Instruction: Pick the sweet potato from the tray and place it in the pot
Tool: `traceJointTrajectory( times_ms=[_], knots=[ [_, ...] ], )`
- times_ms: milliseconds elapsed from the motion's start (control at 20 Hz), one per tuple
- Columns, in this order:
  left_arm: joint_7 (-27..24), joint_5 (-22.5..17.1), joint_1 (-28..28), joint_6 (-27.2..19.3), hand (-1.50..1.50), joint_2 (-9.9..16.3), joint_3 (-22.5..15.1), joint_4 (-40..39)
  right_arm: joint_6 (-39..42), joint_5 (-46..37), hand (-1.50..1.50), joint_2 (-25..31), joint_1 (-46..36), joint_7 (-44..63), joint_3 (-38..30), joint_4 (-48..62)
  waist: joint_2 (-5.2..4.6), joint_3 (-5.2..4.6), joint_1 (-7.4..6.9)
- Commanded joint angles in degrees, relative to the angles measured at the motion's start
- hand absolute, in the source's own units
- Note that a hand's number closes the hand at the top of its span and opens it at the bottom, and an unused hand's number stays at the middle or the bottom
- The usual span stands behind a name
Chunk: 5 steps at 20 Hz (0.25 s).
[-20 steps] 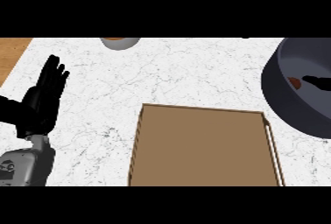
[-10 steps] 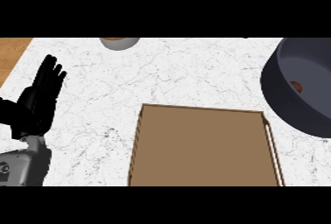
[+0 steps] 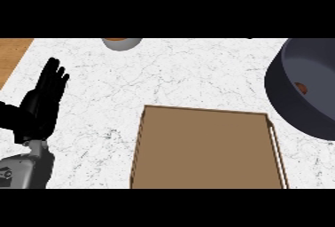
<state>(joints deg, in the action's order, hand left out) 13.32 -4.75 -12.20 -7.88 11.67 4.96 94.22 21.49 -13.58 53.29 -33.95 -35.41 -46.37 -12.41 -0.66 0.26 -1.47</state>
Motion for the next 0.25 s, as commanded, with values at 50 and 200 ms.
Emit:
traceJointTrajectory(
  times_ms=[50, 200],
  knots=[
    [0.00, -0.08, -1.05, 0.05, 0.00, -0.03, 0.56, -0.80, 2.79, -0.10, -1.50, 1.96, 3.36, -3.40, 0.63, 0.99, -0.12, 0.05, 0.01],
    [0.99, -0.60, 0.95, 1.15, 0.00, 0.11, 0.04, 1.07, 3.67, 0.58, -1.50, 3.10, 2.66, -2.29, 0.27, 1.75, -0.03, 0.06, -0.35]
  ],
)
